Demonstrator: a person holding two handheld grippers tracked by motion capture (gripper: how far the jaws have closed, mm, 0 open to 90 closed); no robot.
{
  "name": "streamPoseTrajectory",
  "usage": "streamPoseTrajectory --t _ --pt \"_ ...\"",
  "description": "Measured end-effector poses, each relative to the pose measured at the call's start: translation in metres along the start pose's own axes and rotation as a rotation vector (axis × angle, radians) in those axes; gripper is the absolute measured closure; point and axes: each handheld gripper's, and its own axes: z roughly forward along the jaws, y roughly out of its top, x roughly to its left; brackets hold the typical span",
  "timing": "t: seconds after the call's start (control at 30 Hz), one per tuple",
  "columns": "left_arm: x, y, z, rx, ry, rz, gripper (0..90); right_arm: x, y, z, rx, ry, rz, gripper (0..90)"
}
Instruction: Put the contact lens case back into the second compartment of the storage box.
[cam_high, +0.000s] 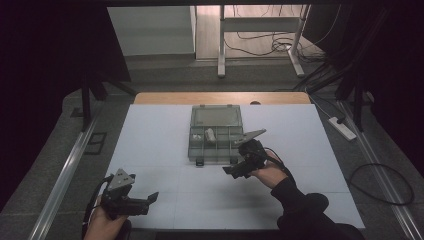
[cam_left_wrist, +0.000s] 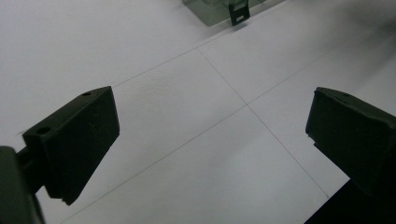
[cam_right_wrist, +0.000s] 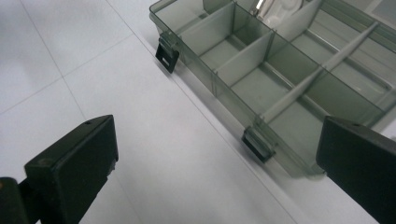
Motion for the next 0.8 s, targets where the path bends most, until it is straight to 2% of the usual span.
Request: streamPoseTrajectory --t 0.47,0.8 --pt "0.0 0.0 0.0 0.0 0.0 -0.002 2.8 -0.009 -0.021 -0.022 -0.015 -0.008 0.029 0.0" --pt "0.0 0.0 0.0 -0.001 0.0 -0.004 2.8 -0.007 -0.032 -0.032 -0.013 -0.004 0.026 0.0"
